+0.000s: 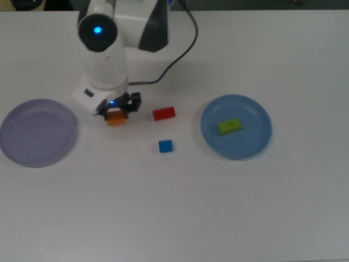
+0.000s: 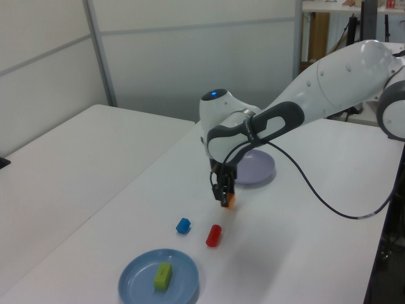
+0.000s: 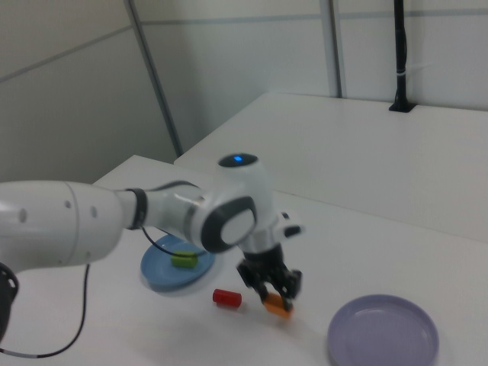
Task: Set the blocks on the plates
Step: 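Grasp the orange block and lift it, then carry the orange block to the light blue plate and release it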
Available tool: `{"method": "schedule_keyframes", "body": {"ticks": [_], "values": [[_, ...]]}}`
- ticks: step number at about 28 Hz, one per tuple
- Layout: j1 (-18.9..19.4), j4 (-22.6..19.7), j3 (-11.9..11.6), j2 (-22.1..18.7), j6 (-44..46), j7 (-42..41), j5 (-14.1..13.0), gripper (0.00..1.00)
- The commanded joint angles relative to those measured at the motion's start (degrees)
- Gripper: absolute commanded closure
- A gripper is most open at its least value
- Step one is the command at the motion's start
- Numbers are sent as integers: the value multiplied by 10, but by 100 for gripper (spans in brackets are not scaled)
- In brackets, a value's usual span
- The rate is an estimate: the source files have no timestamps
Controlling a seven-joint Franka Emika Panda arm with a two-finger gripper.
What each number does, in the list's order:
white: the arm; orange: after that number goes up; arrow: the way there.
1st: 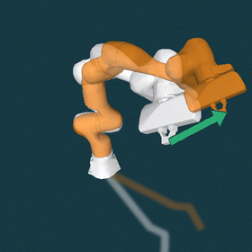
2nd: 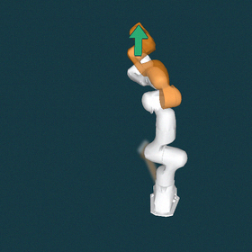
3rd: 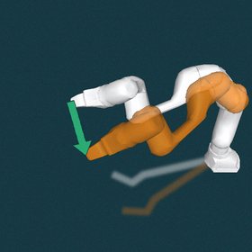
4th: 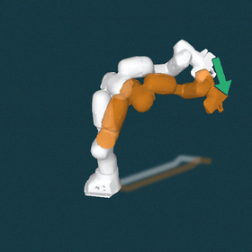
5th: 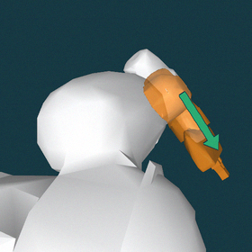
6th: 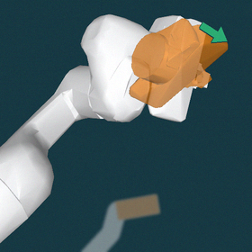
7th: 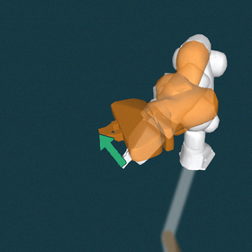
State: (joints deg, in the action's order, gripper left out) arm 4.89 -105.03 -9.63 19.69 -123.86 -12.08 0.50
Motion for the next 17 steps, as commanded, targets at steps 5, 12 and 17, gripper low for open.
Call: {"method": "schedule_keyframes", "body": {"ticks": [5,12,17], "values": [[111,22,6,-35,37,83,-16,89],[127,64,71,-14,33,161,-2,89],[134,70,128,10,31,227,61,88]]}}
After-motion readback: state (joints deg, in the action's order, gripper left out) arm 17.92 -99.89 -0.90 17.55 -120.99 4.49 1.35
